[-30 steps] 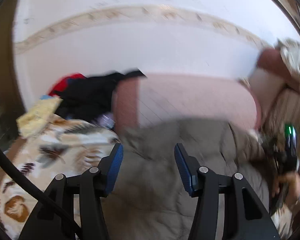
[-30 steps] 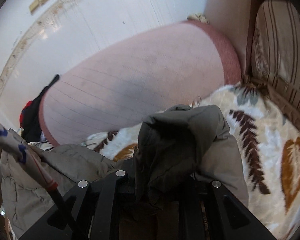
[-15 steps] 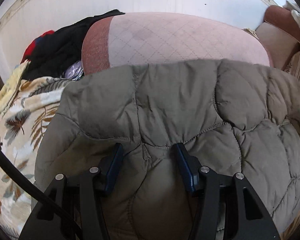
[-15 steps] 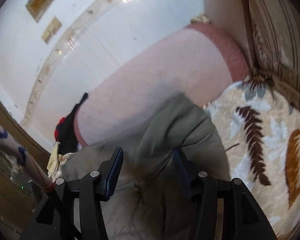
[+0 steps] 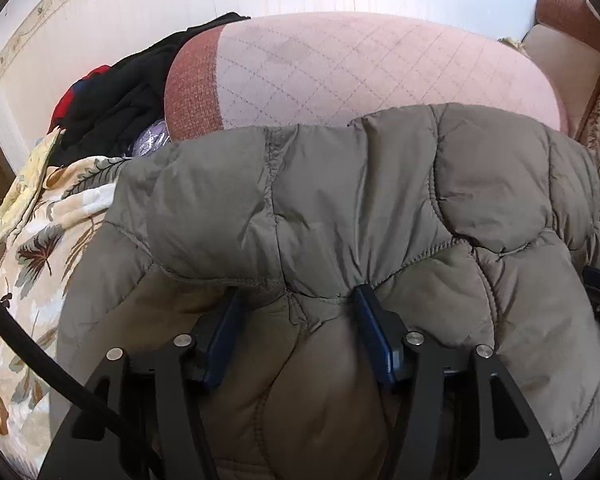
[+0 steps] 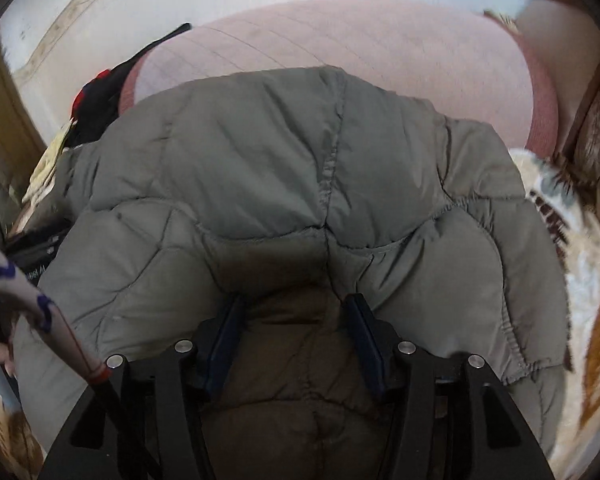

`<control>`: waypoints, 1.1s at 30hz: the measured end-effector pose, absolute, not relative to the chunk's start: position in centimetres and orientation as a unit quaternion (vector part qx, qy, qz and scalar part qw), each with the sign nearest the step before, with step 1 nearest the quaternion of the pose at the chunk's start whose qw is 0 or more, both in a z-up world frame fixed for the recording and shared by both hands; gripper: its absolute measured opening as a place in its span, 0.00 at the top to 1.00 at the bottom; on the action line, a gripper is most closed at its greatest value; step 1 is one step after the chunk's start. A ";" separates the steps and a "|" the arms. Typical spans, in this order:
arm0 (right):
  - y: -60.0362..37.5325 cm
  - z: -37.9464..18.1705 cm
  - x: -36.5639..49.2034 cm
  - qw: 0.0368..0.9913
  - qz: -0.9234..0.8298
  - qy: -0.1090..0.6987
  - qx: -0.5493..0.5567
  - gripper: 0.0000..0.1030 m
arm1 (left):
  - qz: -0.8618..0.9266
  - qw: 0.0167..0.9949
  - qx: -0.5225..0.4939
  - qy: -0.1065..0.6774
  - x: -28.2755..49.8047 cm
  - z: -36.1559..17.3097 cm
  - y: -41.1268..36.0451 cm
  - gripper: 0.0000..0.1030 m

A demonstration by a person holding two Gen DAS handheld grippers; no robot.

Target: Fold large clothes

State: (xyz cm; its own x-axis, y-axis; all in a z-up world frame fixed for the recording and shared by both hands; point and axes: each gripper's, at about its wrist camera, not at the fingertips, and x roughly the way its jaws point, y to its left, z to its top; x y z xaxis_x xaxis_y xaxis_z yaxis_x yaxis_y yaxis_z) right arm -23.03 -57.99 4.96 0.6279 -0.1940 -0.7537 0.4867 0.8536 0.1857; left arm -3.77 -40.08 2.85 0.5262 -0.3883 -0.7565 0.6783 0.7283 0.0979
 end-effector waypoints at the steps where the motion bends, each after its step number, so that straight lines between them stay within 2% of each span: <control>1: -58.2 4.8 -22.8 0.881 -0.192 0.387 0.194 0.45 | -0.307 0.851 0.195 0.378 -3.7 2.7 -40.2 0.40; 4: -58.8 4.9 -22.5 0.873 -0.193 0.394 0.215 0.45 | -0.283 0.850 0.210 0.391 -4.0 3.4 -40.3 0.39; 6: -59.0 5.6 -23.3 0.869 -0.201 0.386 0.233 0.45 | -0.290 0.850 0.183 0.400 -5.0 4.8 -38.6 0.41; 11: -53.7 9.9 -29.8 0.896 -0.206 0.315 0.235 0.42 | -0.320 0.864 0.142 0.361 -11.4 8.6 -31.6 0.41; 15: -48.1 9.9 -34.2 0.906 -0.209 0.267 0.254 0.42 | -0.313 0.878 0.120 0.341 -16.3 9.3 -26.3 0.41; 18: -45.5 8.9 -36.1 0.909 -0.220 0.244 0.258 0.42 | -0.300 0.887 0.110 0.334 -18.5 9.0 -23.8 0.41; 20: -44.8 8.9 -36.1 0.908 -0.227 0.246 0.252 0.49 | -0.286 0.895 0.102 0.326 -18.9 8.8 -22.9 0.41; 26: -45.4 8.6 -35.6 0.906 -0.262 0.237 0.232 0.49 | -0.258 0.908 0.094 0.316 -16.7 6.2 -23.1 0.41; 30: -46.5 5.7 -34.4 0.891 -0.270 0.269 0.247 0.49 | -0.247 0.902 0.109 0.336 -14.9 3.4 -23.7 0.40; 33: -47.3 3.7 -33.3 0.881 -0.266 0.293 0.259 0.49 | -0.246 0.904 0.129 0.324 -15.0 2.9 -24.2 0.39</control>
